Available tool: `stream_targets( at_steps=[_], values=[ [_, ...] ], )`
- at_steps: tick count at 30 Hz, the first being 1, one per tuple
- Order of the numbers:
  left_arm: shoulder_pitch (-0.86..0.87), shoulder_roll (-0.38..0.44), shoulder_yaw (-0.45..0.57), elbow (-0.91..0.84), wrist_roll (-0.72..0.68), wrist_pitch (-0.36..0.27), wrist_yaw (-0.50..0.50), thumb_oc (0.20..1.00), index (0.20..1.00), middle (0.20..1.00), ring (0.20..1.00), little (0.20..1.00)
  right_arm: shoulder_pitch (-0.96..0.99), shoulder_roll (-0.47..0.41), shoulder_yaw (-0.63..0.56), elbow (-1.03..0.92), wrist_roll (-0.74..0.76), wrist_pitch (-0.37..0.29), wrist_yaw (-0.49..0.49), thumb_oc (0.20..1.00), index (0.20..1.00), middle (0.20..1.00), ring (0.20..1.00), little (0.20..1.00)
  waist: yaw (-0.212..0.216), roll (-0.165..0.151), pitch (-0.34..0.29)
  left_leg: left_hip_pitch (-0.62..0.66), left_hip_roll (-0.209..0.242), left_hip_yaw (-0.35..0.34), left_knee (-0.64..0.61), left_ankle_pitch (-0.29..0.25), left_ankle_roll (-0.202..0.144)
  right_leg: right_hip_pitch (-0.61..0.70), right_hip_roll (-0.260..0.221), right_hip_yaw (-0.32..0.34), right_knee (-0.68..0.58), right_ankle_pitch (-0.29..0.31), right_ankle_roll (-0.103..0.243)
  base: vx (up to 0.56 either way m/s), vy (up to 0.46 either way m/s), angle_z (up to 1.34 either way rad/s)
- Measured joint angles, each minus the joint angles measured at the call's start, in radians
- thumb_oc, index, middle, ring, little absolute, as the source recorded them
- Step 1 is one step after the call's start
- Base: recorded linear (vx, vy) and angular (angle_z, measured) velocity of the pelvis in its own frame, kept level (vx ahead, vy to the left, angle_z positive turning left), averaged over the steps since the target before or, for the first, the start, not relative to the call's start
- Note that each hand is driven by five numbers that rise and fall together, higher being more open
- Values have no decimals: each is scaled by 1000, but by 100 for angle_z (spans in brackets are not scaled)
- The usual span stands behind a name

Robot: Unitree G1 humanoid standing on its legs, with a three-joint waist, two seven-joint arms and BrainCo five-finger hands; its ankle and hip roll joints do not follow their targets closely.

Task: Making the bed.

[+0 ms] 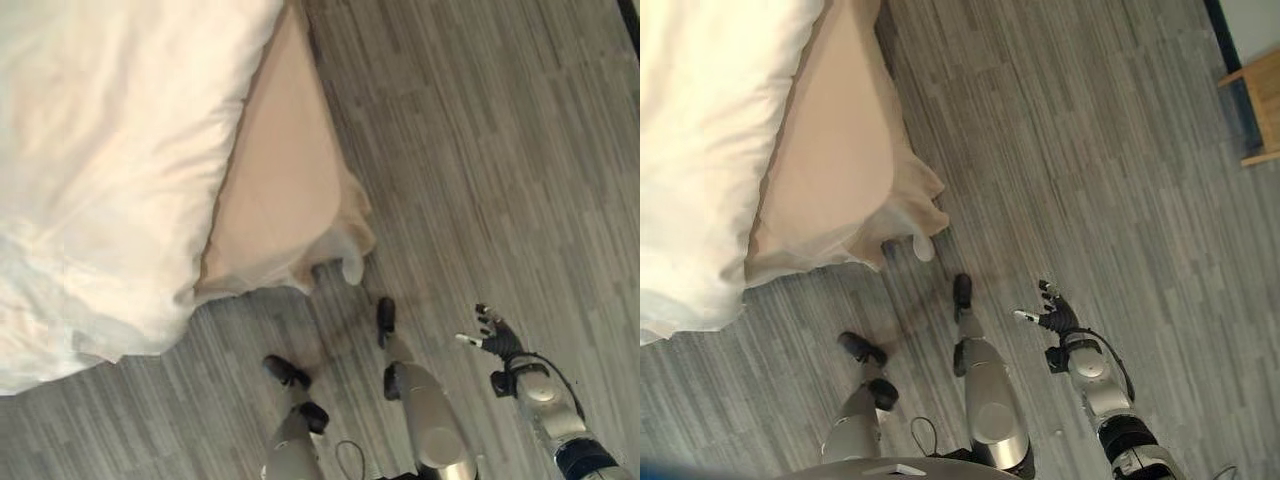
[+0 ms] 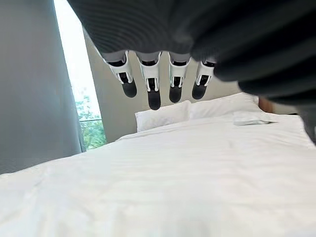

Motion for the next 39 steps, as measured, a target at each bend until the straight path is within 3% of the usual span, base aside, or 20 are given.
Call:
stream_targets(
  at_steps=[6, 13, 19, 22, 25, 28, 29, 31, 34, 37, 39],
  values=[
    [3, -16, -24, -48, -2, 0, -11, 1000, 1000, 1000, 1000, 1000, 4, 3, -5, 30, 8, -2, 8, 1000, 1000, 1000, 1000, 1000, 12, -5, -3, 54, -1, -5, 0, 0, 0, 63, -2, -2, -1, 0, 0, 27, 2, 7],
    [13, -31, -18, -126, -2, 10, -10, 1000, 1000, 1000, 1000, 1000, 0, 43, -7, 40, 8, -1, 12, 1000, 1000, 1000, 1000, 1000, 23, -26, -15, 1, 1, -5, 0, -10, -13, 10, 0, 3, -5, 3, -9, -22, -26, 0],
    [139, -130, 71, -209, -8, 23, -9, 1000, 1000, 1000, 1000, 1000, 10, 59, -8, 71, 8, 3, 13, 1000, 1000, 1000, 1000, 1000, 5, -42, -24, -24, 7, -5, 0, -1, -11, -14, 5, 2, -7, 9, -17, -10, -12, 0],
    [167, -177, 143, -222, -80, 21, -6, 1000, 1000, 1000, 1000, 1000, 10, 60, -8, 70, 9, 4, 13, 1000, 1000, 1000, 1000, 1000, 6, -50, -29, -31, 17, -2, 0, 2, -15, -24, 14, 2, -8, 14, -22, -4, -7, -6],
    [166, -190, 153, -190, -148, 9, 0, 1000, 1000, 1000, 1000, 1000, 7, 61, -7, 66, 14, 3, 13, 1000, 1000, 1000, 1000, 1000, 3, -54, -30, -36, 26, -1, 0, 3, -17, -32, 23, 2, -4, 17, -27, -14, 3, -5],
    [137, -204, 155, -26, -262, -16, -8, 1000, 1000, 1000, 1000, 1000, 4, 60, -6, 47, 24, 3, 14, 1000, 1000, 1000, 1000, 1000, -12, -56, -31, -59, 30, 1, 0, 7, -23, -60, 27, 3, -1, 18, -27, -15, -4, -4],
    [121, -213, 155, 20, -284, -20, -16, 200, 200, 200, 200, 200, 1, 61, -5, 47, 27, 4, 14, 1000, 1000, 1000, 1000, 1000, -16, -56, -31, -64, 29, 1, 0, 7, -23, -65, 27, 3, -2, 18, -27, 0, 0, 0],
    [83, -268, 198, 159, -366, -44, -36, 200, 200, 200, 200, 200, -3, 64, -3, 48, 39, 16, 14, 1000, 1000, 1000, 1000, 1000, -25, -56, -30, -67, 32, 1, 0, 7, -22, -68, 30, 2, -4, 18, -28, 0, 0, 0],
    [70, -295, 259, 166, -436, -46, -32, 200, 200, 200, 200, 200, 5, 64, -7, 35, 47, 25, 14, 1000, 1000, 1000, 1000, 1000, -28, -55, -31, -60, 36, 0, 0, 7, -23, -65, 35, 5, -4, 18, -28, 16, -1, -7],
    [73, -409, 325, 15, -589, -23, -11, 200, 200, 200, 200, 200, 30, 66, -29, 3, 58, 25, 13, 1000, 1000, 1000, 1000, 1000, 7, -41, -34, -28, 36, 1, 0, 7, -23, -39, 37, 17, -5, 18, -28, 25, -34, -6],
    [80, -441, 229, -228, -654, -8, -10, 200, 200, 200, 200, 200, 34, 67, -33, 5, 58, 33, 12, 1000, 1000, 1000, 1000, 1000, 25, -39, -33, 7, 35, -2, 0, 7, -23, 2, 37, 9, -6, 18, -28, 61, -4, 11]
  ],
)
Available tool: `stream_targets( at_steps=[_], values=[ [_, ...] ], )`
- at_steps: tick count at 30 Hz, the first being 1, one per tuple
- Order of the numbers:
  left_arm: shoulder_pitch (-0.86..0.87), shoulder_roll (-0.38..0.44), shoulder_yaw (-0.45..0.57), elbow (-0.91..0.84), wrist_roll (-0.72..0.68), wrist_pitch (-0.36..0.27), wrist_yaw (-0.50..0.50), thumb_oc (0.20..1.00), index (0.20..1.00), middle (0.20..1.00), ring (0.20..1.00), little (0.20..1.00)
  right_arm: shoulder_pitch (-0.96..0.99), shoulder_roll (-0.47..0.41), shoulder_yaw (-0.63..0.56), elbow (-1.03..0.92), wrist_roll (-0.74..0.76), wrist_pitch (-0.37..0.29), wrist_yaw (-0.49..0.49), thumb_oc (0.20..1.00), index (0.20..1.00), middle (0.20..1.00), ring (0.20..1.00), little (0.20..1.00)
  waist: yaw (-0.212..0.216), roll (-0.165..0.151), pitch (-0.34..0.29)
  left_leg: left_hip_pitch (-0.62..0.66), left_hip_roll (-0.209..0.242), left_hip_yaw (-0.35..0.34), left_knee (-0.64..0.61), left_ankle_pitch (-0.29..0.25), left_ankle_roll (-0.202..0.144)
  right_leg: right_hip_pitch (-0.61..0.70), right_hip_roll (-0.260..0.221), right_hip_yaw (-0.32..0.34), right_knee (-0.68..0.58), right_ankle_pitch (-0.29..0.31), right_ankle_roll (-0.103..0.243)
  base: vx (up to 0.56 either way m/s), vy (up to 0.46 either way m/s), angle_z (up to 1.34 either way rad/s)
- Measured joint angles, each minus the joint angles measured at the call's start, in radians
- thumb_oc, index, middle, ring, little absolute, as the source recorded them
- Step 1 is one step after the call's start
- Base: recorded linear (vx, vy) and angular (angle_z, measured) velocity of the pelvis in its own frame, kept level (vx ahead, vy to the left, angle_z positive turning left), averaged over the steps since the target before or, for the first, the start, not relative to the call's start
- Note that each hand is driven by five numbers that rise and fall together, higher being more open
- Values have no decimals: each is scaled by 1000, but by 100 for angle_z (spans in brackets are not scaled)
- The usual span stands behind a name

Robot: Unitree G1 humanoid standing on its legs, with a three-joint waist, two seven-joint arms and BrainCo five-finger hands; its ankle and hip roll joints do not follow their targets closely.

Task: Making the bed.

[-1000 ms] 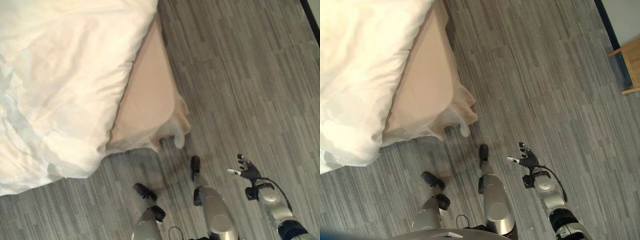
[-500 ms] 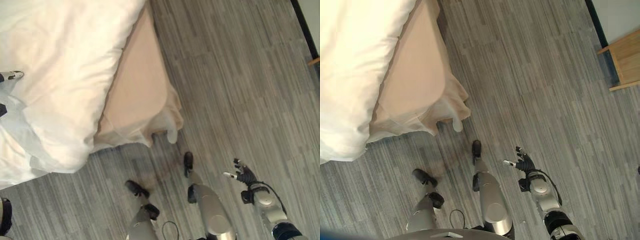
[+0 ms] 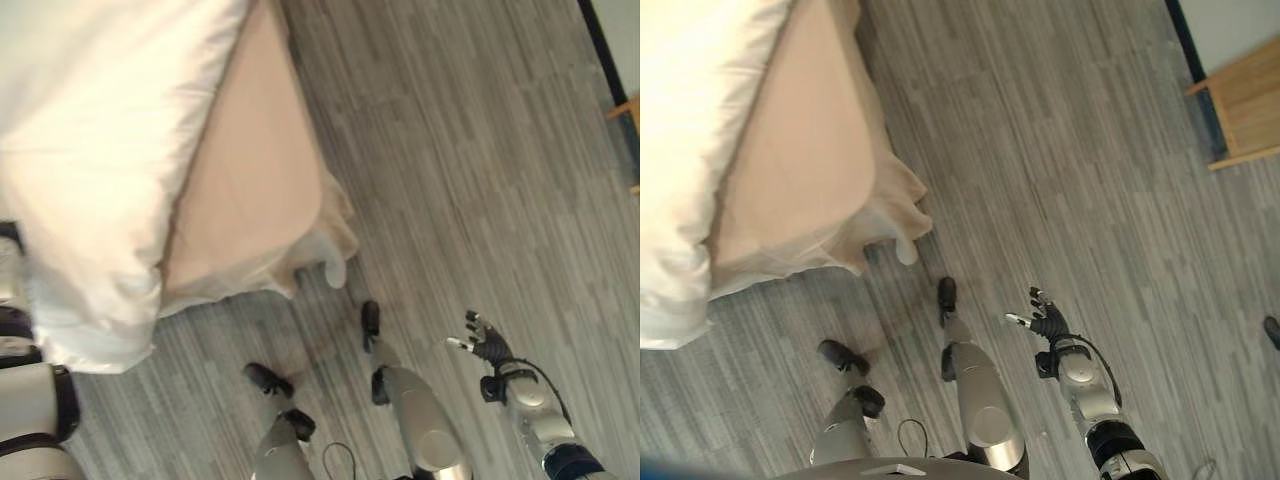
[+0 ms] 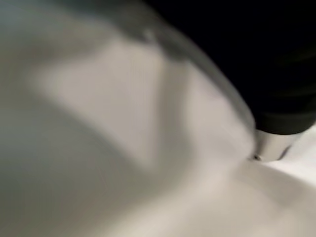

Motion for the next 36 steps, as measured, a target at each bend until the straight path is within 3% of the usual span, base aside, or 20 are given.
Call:
stream_targets(
  at_steps=[2, 5, 9, 13, 14, 15, 16, 19, 22, 25, 27, 29, 32, 34, 35, 36],
  values=[
    [-44, -25, -117, -95, -4, -32, -8, 200, 200, 200, 200, 200, 4, 1, -6, 6, 0, -2, 0, 1000, 1000, 1000, 1000, 1000, -3, 0, -3, 49, -10, 0, 0, -10, -12, 51, -9, 0, 0, -25, 3, 119, 16, 10],
    [-58, -60, -201, -225, -4, -46, 3, 200, 200, 200, 200, 200, 13, 13, -5, 38, -1, -1, 4, 1000, 1000, 1000, 1000, 1000, -18, 7, -8, 115, -20, 20, 0, -19, -22, 106, -13, 22, -2, -45, 18, 111, 56, -12],
    [-7, -232, -261, -349, -9, -92, 7, 200, 200, 200, 200, 200, 74, 11, -7, 107, -4, 8, 10, 1000, 1000, 1000, 1000, 1000, -56, 77, -64, 217, -32, 87, -6, -42, -28, 163, -20, 82, -3, -44, 27, 88, 46, -43],
    [111, -424, -320, -403, -6, -103, -13, 213, 213, 213, 213, 213, 119, 6, -11, 154, -12, 17, 11, 1000, 1000, 1000, 1000, 1000, -98, 112, -90, 282, -35, 113, -6, -46, -34, 198, -17, 119, -3, -54, 36, 48, 5, -31],
    [159, -499, -348, -410, -10, -103, -17, 285, 285, 285, 285, 285, 120, 8, -14, 172, -12, 21, 12, 1000, 1000, 1000, 1000, 1000, -111, 120, -95, 283, -34, 114, -1, -56, -42, 194, -15, 125, -3, -66, 43, -12, 24, -7],
    [196, -532, -342, -419, -13, -104, -24, 567, 567, 567, 567, 567, 117, 13, -24, 184, -12, 24, 13, 1000, 1000, 1000, 1000, 1000, -112, 120, -95, 286, -35, 118, -5, -59, -43, 193, -14, 133, -4, -67, 43, -49, 32, -16],
    [286, -616, -367, -418, -44, -107, -36, 1000, 1000, 1000, 1000, 1000, 111, 14, -37, 197, -10, 29, 11, 1000, 1000, 1000, 1000, 1000, -124, 120, -95, 287, -41, 123, -4, -64, -44, 185, -17, 147, -4, -64, 47, -55, 42, -19],
    [409, -706, -440, -342, -95, -106, -67, 1000, 1000, 1000, 1000, 1000, 84, 15, -49, 237, -1, 31, 10, 1000, 1000, 1000, 1000, 1000, -142, 120, -95, 289, -52, 150, -4, -79, -41, 166, -21, 178, -4, -61, 49, -21, 50, -32],
    [463, -780, -577, -202, -132, -64, -183, 1000, 1000, 1000, 1000, 1000, 38, 22, -37, 293, -1, 36, 9, 1000, 1000, 1000, 1000, 1000, -154, 125, -92, 291, -64, 200, -6, -99, -43, 132, -24, 206, -4, -58, 54, -9, 19, -44],
    [477, -935, -656, 85, -104, -19, -265, 1000, 1000, 1000, 1000, 1000, -27, 35, -6, 374, -2, 52, 8, 1000, 1000, 1000, 1000, 1000, -184, 151, -82, 295, -72, 241, -6, -113, -45, 107, -22, 237, -4, -53, 61, 1, -22, -41],
    [463, -1010, -665, 285, 11, 16, -295, 1000, 1000, 1000, 1000, 1000, -48, 43, -8, 432, -2, 61, 3, 1000, 1000, 1000, 1000, 1000, -187, 168, -73, 303, -68, 244, -4, -110, -48, 105, -14, 248, -4, -51, 63, 17, -49, -21],
    [476, -1001, -622, 372, 114, 14, -312, 1000, 1000, 1000, 1000, 1000, -71, 43, -7, 470, -7, 71, 0, 1000, 1000, 1000, 1000, 1000, -170, 182, -67, 308, -65, 240, -5, -108, -47, 110, -11, 247, -4, -49, 66, 34, -45, -10],
    [527, -933, -455, 487, 308, 36, -297, 1000, 1000, 1000, 1000, 1000, -83, 19, -8, 476, -48, 76, -38, 1000, 1000, 1000, 1000, 1000, -133, 207, -67, 329, -61, 217, -1, -102, -41, 137, -9, 240, -4, -53, 63, 11, -57, 5],
    [623, -836, -250, 462, 348, 31, -282, 1000, 1000, 1000, 1000, 1000, -41, -39, -8, 319, -97, 87, -62, 1000, 1000, 1000, 1000, 1000, -92, 213, -68, 350, -52, 205, 0, -102, -41, 166, -6, 227, -5, -62, 63, 39, -63, 10],
    [625, -840, -250, 455, 348, 30, -282, 1000, 1000, 1000, 1000, 1000, -35, -42, -7, 307, -101, 85, -63, 1000, 1000, 1000, 1000, 1000, -95, 213, -68, 352, -52, 202, 0, -102, -41, 166, -6, 227, -5, -60, 61, 34, -43, 37],
    [704, -740, -195, 394, 307, 34, -289, 1000, 1000, 1000, 1000, 1000, 4, -127, -32, 113, -145, 84, -84, 1000, 1000, 1000, 1000, 1000, -67, 218, -70, 360, -47, 167, 0, -101, -39, 201, -9, 198, -5, -59, 56, 37, -46, 53]
  ],
)
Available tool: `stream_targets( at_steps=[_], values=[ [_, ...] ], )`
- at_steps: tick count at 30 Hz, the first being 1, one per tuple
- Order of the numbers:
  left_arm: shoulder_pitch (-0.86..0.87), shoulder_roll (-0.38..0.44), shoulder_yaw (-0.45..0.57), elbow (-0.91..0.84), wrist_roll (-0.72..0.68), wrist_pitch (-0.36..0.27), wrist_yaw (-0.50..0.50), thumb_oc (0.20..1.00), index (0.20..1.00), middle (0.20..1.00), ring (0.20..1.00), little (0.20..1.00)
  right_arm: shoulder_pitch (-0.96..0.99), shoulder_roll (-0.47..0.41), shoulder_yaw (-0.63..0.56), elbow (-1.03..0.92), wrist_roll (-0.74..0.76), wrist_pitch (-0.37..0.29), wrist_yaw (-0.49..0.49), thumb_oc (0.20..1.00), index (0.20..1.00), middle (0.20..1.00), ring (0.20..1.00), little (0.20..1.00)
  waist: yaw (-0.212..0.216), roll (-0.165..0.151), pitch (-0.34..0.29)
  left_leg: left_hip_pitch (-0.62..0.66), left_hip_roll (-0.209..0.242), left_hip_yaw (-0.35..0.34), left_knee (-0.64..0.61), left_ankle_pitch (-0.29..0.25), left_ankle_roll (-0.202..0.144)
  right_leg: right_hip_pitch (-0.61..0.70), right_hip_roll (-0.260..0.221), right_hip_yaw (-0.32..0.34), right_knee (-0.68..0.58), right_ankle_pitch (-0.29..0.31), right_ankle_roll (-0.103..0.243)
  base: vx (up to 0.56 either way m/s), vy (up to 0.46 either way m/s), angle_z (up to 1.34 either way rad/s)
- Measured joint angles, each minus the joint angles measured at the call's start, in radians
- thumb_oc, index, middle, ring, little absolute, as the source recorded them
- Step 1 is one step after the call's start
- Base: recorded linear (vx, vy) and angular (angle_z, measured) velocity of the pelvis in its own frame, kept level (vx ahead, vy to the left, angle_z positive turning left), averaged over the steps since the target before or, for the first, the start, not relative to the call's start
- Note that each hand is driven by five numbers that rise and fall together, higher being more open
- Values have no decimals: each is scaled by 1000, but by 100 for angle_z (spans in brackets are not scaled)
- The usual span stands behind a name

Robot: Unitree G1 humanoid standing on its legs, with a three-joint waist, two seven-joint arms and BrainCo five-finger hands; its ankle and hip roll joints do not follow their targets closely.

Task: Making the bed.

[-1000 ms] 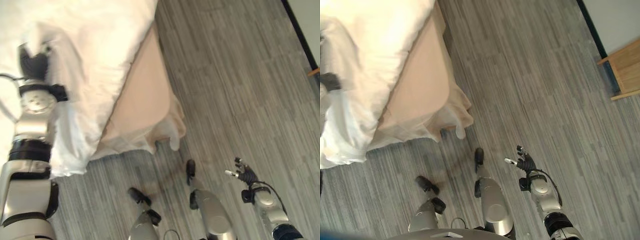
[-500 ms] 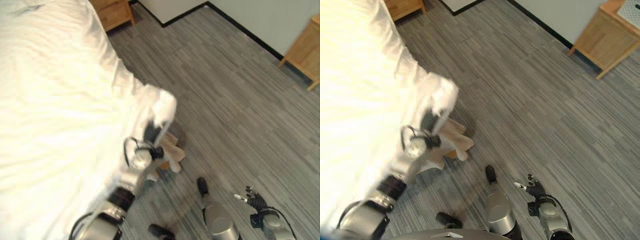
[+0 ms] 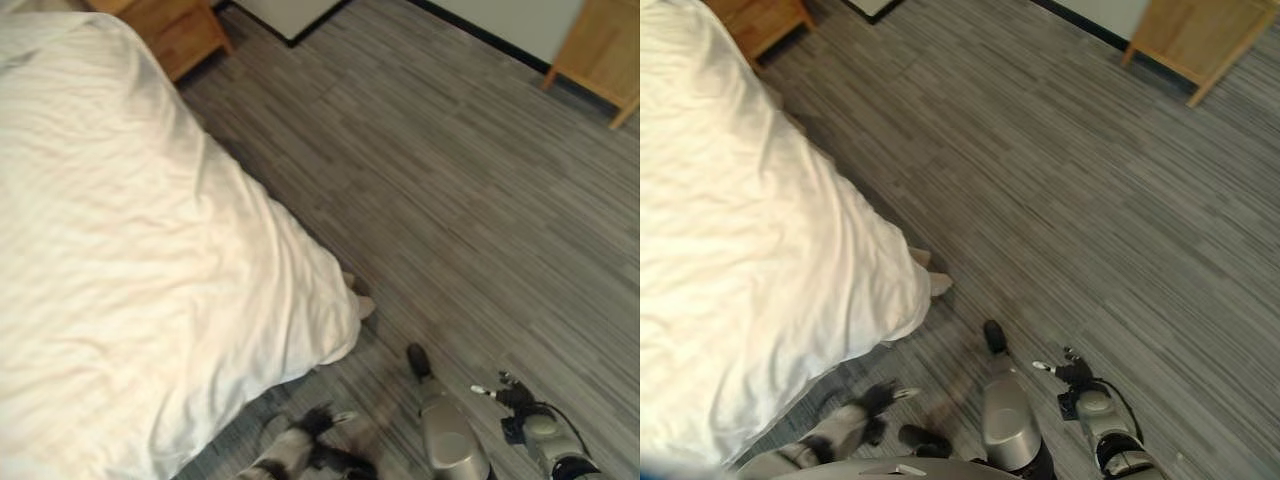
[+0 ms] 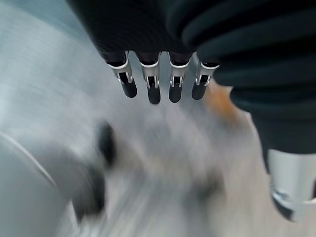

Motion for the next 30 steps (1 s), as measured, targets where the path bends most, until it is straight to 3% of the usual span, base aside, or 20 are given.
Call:
stream_targets(
  at_steps=[1, 3, 4, 6, 7, 8, 10, 11, 12, 14, 16, 17, 19, 20, 21, 24, 27, 28, 29, 30],
  values=[
    [79, 65, 30, -128, -75, -12, -8, 1000, 1000, 1000, 1000, 1000, 27, -85, -44, -177, -35, -21, -10, 1000, 1000, 1000, 1000, 1000, 14, 1, -3, 11, 2, -24, 0, 0, 0, 32, -6, -20, 0, 0, -2, 33, -49, 76],
    [205, 163, -25, -477, -255, -26, -59, 1000, 1000, 1000, 1000, 1000, 55, -177, -113, -353, -72, -46, -45, 1000, 1000, 1000, 1000, 1000, 24, -5, 0, 14, 3, -64, 0, -4, -6, 64, -17, -60, 0, -16, 4, 30, -66, 75],
    [240, 232, -18, -677, -413, -61, -123, 1000, 1000, 1000, 1000, 1000, 9, -231, -161, -368, -100, -71, -61, 1000, 1000, 1000, 1000, 1000, 56, -18, -6, 22, 0, -83, 0, -6, -8, 93, -22, -80, 0, -23, 13, 11, -52, 66],
    [262, 310, -38, -957, -666, -59, -215, 1000, 1000, 1000, 1000, 1000, -39, -260, -180, -341, -140, -83, -86, 1000, 1000, 1000, 1000, 1000, 70, -34, -11, 22, 4, -122, 0, -14, -11, 124, -28, -121, 3, -25, 8, 30, -88, 76],
    [219, 314, -30, -1020, -762, -96, -273, 1000, 1000, 1000, 1000, 1000, -83, -264, -186, -330, -155, -84, -92, 1000, 1000, 1000, 1000, 1000, 87, -41, -29, 22, -3, -142, 0, -8, 0, 142, -32, -127, 12, -30, 11, 45, -74, 64],
    [194, 371, -18, -1157, -889, -46, -298, 1000, 1000, 1000, 1000, 1000, -122, -260, -153, -338, -156, -79, -91, 200, 200, 200, 200, 200, 126, -57, -50, 16, -3, -154, 1, -14, 0, 156, -37, -140, 11, -39, 12, 46, -41, 56],
    [136, 462, -17, -1418, -1031, -34, -387, 1000, 1000, 1000, 1000, 1000, -149, -269, -123, -304, -151, -82, -92, 200, 200, 200, 200, 200, 130, -75, -56, 2, 2, -228, -2, -3, 6, 200, -44, -209, 2, -35, 12, -30, -47, 93],
    [91, 459, -8, -1576, -1104, -40, -447, 1000, 1000, 1000, 1000, 1000, -196, -264, -80, -267, -149, -82, -87, 200, 200, 200, 200, 200, 162, -85, -74, 3, 4, -263, 4, 1, 10, 226, -45, -247, 7, -34, 11, -52, -40, 93],
    [94, 432, -8, -1621, -1122, -42, -475, 1000, 1000, 1000, 1000, 1000, -223, -248, -65, -250, -147, -85, -81, 200, 200, 200, 200, 200, 178, -87, -91, 1, 6, -271, 3, 1, 10, 230, -45, -260, 10, -35, 11, -27, -53, 79],
    [132, 382, -18, -1616, -1171, -38, -517, 1000, 1000, 1000, 1000, 1000, -289, -193, -35, -232, -124, -107, -73, 200, 200, 200, 200, 200, 247, -103, -116, -9, -3, -312, 13, 2, 11, 252, -46, -278, 13, -58, 23, -36, -54, 45],
    [184, 312, -41, -1524, -1206, -29, -518, 1000, 1000, 1000, 1000, 1000, -367, -155, 6, -178, -61, -112, -73, 200, 200, 200, 200, 200, 257, -111, -121, -26, 6, -333, 14, 11, 11, 263, -48, -303, 3, -48, 16, -32, -38, 45],
    [242, 313, -95, -1426, -1219, -4, -518, 1000, 1000, 1000, 1000, 1000, -423, -117, 27, -155, -15, -118, -61, 200, 200, 200, 200, 200, 297, -128, -116, -51, 14, -353, 11, 25, 23, 258, -41, -335, 5, -48, 14, -19, -33, 61],
    [287, 295, -110, -1308, -1224, 17, -508, 1000, 1000, 1000, 1000, 1000, -475, -87, 37, -141, 37, -127, -48, 200, 200, 200, 200, 200, 305, -139, -111, -69, 23, -364, 13, 29, 21, 250, -35, -350, 0, -50, 11, 30, -23, 53],
    [361, 276, -119, -1123, -1225, 22, -481, 1000, 1000, 1000, 1000, 1000, -543, -43, 41, -106, 133, -136, -35, 200, 200, 200, 200, 200, 331, -163, -102, -105, 32, -350, 1, 35, 27, 244, -34, -380, 0, -60, 10, 27, -25, 61],
    [372, 269, -118, -1043, -1225, 28, -458, 1000, 1000, 1000, 1000, 1000, -566, -33, 41, -99, 166, -137, -35, 200, 200, 200, 200, 200, 327, -177, -98, -110, 33, -344, 8, 44, 35, 238, -33, -386, 1, -58, 7, -30, -38, 79],
    [477, 238, -61, -766, -1213, 43, -411, 1000, 1000, 1000, 1000, 1000, -677, 17, 22, -97, 334, -146, -25, 200, 200, 200, 200, 200, 397, -197, -83, -207, 26, -366, 11, 73, 41, 196, -37, -412, 0, -72, 19, -16, -41, 58],
    [527, 253, -51, -681, -1172, 54, -389, 1000, 1000, 1000, 1000, 1000, -755, 21, 5, -92, 454, -168, -12, 200, 200, 200, 200, 200, 441, -177, -62, -251, 16, -418, 6, 107, 47, 188, -41, -443, 0, -68, 18, -42, -14, 64],
    [548, 246, -52, -643, -1135, 55, -401, 1000, 1000, 1000, 1000, 1000, -795, 52, -11, -89, 541, -171, 8, 200, 200, 200, 200, 200, 486, -146, -44, -275, -2, -436, 6, 118, 56, 188, -47, -454, 0, -70, 21, -90, -21, 78],
    [527, 192, -32, -481, -1056, 53, -406, 1000, 1000, 1000, 1000, 1000, -892, 106, -61, -78, 688, -199, 32, 200, 200, 200, 200, 200, 490, -118, -33, -297, -7, -471, 7, 119, 55, 185, -54, -491, 0, -69, 32, -93, -6, 79],
    [535, 188, -50, -429, -1009, 58, -400, 1000, 1000, 1000, 1000, 1000, -920, 132, -69, -77, 758, -220, 52, 200, 200, 200, 200, 200, 521, -96, -25, -314, -16, -486, 8, 126, 62, 183, -56, -503, 0, -70, 34, -140, 4, 65]
  ],
)
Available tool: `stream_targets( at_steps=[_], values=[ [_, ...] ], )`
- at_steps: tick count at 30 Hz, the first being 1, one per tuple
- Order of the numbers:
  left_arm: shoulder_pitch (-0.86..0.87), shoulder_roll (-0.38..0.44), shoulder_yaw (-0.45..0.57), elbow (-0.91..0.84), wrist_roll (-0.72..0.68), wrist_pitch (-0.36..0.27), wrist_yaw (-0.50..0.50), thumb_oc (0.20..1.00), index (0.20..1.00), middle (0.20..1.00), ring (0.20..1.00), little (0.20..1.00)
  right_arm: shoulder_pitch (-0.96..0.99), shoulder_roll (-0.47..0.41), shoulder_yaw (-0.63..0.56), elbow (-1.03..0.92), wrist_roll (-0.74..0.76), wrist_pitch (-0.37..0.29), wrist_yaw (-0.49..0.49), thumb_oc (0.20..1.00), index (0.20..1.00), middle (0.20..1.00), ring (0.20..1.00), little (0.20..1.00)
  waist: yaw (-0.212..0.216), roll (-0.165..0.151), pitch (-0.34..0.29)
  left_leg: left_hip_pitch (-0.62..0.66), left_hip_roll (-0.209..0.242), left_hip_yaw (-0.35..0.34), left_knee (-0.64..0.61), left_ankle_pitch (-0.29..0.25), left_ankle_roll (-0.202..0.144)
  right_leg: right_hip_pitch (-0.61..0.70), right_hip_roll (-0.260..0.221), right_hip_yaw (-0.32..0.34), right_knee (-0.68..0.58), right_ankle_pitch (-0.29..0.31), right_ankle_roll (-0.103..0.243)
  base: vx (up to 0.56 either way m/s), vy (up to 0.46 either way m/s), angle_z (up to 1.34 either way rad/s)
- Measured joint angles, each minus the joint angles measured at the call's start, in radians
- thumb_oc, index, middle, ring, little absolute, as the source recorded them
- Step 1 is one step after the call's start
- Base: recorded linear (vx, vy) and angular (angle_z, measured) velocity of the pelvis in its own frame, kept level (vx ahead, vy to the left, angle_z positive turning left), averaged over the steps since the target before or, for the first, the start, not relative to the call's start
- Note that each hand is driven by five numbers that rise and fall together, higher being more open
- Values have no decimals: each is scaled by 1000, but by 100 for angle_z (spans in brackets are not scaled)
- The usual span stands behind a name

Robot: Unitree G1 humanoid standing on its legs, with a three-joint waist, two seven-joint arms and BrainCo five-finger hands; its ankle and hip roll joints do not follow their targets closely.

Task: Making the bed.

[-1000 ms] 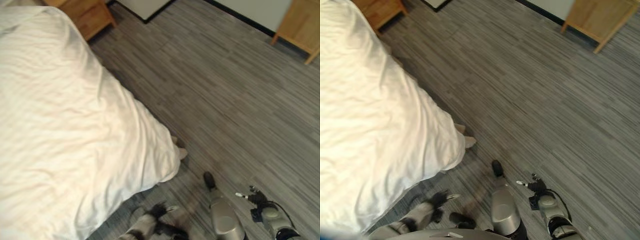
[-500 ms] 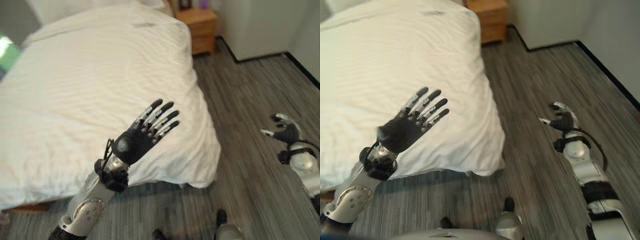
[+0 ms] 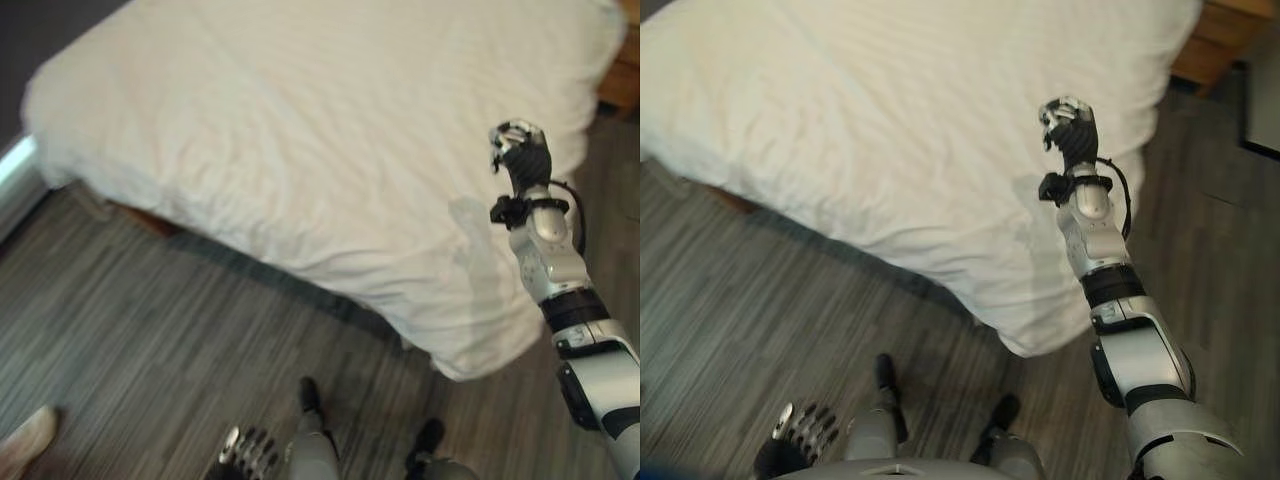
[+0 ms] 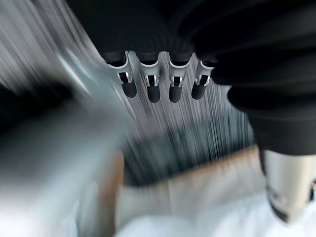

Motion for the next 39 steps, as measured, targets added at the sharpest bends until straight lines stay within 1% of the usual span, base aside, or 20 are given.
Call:
stream_targets(
  at_steps=[2, 3, 6, 7, 9, 14, 17, 19, 21, 23, 24, 26, 27, 28, 29, 30, 31, 33, 36, 39],
  values=[
    [-12, -26, -6, 50, 49, -4, 1, 1000, 1000, 1000, 1000, 1000, -59, 55, -54, -3, 97, -54, 11, 200, 200, 200, 200, 200, 26, 17, 21, -28, -10, -10, 1, 6, 2, -21, -3, -7, 0, -2, 3, -159, 73, 37],
    [-139, -42, -132, 123, 101, 0, 71, 1000, 1000, 1000, 1000, 1000, -87, 131, -51, -33, 191, -105, 30, 200, 200, 200, 200, 200, 18, 59, 26, -89, -11, -23, 12, 13, 7, -79, -25, -10, 51, -14, 11, -156, 97, 37],
    [-299, -95, -142, 149, 165, -54, 100, 1000, 1000, 1000, 1000, 1000, -94, 217, -68, 14, 230, -124, 34, 200, 200, 200, 200, 200, 20, 83, 68, -119, -31, -11, 12, 26, 23, -136, -58, 0, 117, -29, 15, -107, 79, 9],
    [-400, -140, -94, 159, 206, -114, 130, 1000, 1000, 1000, 1000, 1000, -127, 210, -111, 208, 262, -146, 4, 200, 200, 200, 200, 200, 13, 89, 85, -131, -47, -11, 8, 31, 29, -156, -80, 0, 140, -36, 25, -98, 152, 12],
    [-452, -141, -64, 169, 241, -137, 140, 1000, 1000, 1000, 1000, 1000, -126, 183, -171, 345, 290, -147, -30, 200, 200, 200, 200, 200, 8, 97, 94, -147, -63, 2, 0, 29, 38, -194, -113, 5, 158, -47, 37, -114, 220, 1],
    [-427, -158, 25, 347, 315, -124, 172, 1000, 1000, 1000, 1000, 1000, -120, 146, -161, 303, 293, -115, 109, 200, 200, 200, 200, 200, -74, 141, 132, -165, -95, 109, 17, 8, 68, -303, -172, 106, 195, -11, 51, -49, 221, -43],
    [-399, -177, 50, 350, 313, -124, 175, 1000, 1000, 1000, 1000, 1000, -21, 208, -231, 251, 344, -96, 170, 200, 200, 200, 200, 200, -151, 118, 131, -124, -78, 162, 38, -18, 60, -287, -158, 164, 168, -8, 45, 86, 120, -57],
    [-424, -184, 48, 350, 313, -120, 167, 1000, 1000, 1000, 1000, 1000, 89, 235, -261, 225, 384, -86, 195, 200, 200, 200, 200, 200, -211, 77, 126, -73, -54, 204, 53, -39, 32, -262, -137, 199, 146, -10, 42, 271, 110, -63],
    [-461, -187, 141, 375, 310, -102, 175, 1000, 1000, 1000, 1000, 1000, 309, 271, -359, 211, 407, -70, 208, 200, 200, 200, 200, 200, -298, 5, 102, 7, -20, 244, 87, -75, -15, -211, -110, 240, 156, -39, 40, 293, 107, -80],
    [-413, -193, 178, 406, 306, -115, 164, 1000, 1000, 1000, 1000, 1000, 572, 192, -474, 425, 480, -79, 105, 200, 200, 200, 200, 200, -369, -42, 5, 116, 10, 349, 55, -105, -35, -174, -77, 305, 98, -44, 38, 177, 66, -187],
    [-429, -209, 193, 415, 306, -113, 160, 1000, 1000, 1000, 1000, 1000, 738, 70, -516, 463, 486, -96, 75, 200, 200, 200, 200, 200, -434, -59, 3, 181, 16, 416, 47, -97, -33, -168, -44, 329, 20, 54, 19, 82, -3, -219],
    [-417, -208, 248, 438, 303, -112, 177, 1000, 1000, 1000, 1000, 1000, 862, 37, -504, 461, 462, -62, 83, 200, 200, 200, 200, 200, -429, -68, 5, 231, 72, 391, 114, -102, -39, -182, -12, 396, 58, 88, -22, 179, -30, -207],
    [-430, -215, 248, 441, 303, -114, 175, 1000, 1000, 1000, 1000, 1000, 903, 24, -501, 488, 463, -63, 65, 470, 470, 470, 470, 470, -431, -85, 3, 271, 78, 355, 132, -114, -44, -164, 1, 452, 58, 84, -28, 175, -18, -185],
    [-437, -226, 258, 425, 290, -118, 181, 1000, 1000, 1000, 1000, 1000, 914, 5, -481, 508, 409, -50, 50, 1000, 1000, 1000, 1000, 1000, -426, -101, 6, 300, 26, 179, 151, -154, -51, -148, 18, 510, 70, 68, -53, 46, 22, -214],
    [-451, -229, 251, 437, 281, -119, 177, 1000, 1000, 1000, 1000, 1000, 909, -13, -402, 520, 345, -16, 36, 1000, 1000, 1000, 1000, 1000, -391, -129, 3, 350, -48, -29, 148, -238, -80, -140, 25, 600, 83, 61, -60, 58, 54, -188],
    [-463, -228, 244, 441, 273, -121, 177, 1000, 1000, 1000, 1000, 1000, 905, -20, -354, 520, 297, 2, 33, 1000, 1000, 1000, 1000, 1000, -396, -135, -1, 363, -63, -59, 152, -256, -102, -115, 28, 603, 73, 61, -59, 20, 41, -158],
    [-496, -248, 227, 421, 270, -137, 170, 1000, 1000, 1000, 1000, 1000, 944, -44, -215, 450, 95, 59, 31, 1000, 1000, 1000, 1000, 1000, -409, -128, -23, 375, -57, -36, 154, -259, -90, -60, 48, 594, 69, 29, -32, -76, 135, -42],
    [-502, -267, 220, 415, 270, -138, 161, 1000, 1000, 1000, 1000, 1000, 956, -30, -193, 411, -16, 72, 44, 1000, 1000, 1000, 1000, 1000, -419, -120, -60, 367, -51, -37, 130, -259, -89, -65, 51, 567, 70, 20, -27, -114, 153, 33],
    [-453, -318, 168, 390, 331, -130, 158, 1000, 1000, 1000, 1000, 1000, 977, -101, -4, 115, -432, 130, 38, 1000, 1000, 1000, 1000, 1000, -420, -116, -85, 421, -70, 16, 19, -257, -60, -57, 38, 532, 74, 45, -27, -143, 125, 43],
    [-421, -301, 135, 376, 390, -131, 161, 1000, 1000, 1000, 1000, 1000, 914, -92, 30, 37, -652, 141, 31, 1000, 1000, 1000, 1000, 1000, -380, -182, -103, 442, -126, 23, -4, -251, -37, -62, -2, 548, 86, 66, 1, -158, 84, -6]
  ],
)
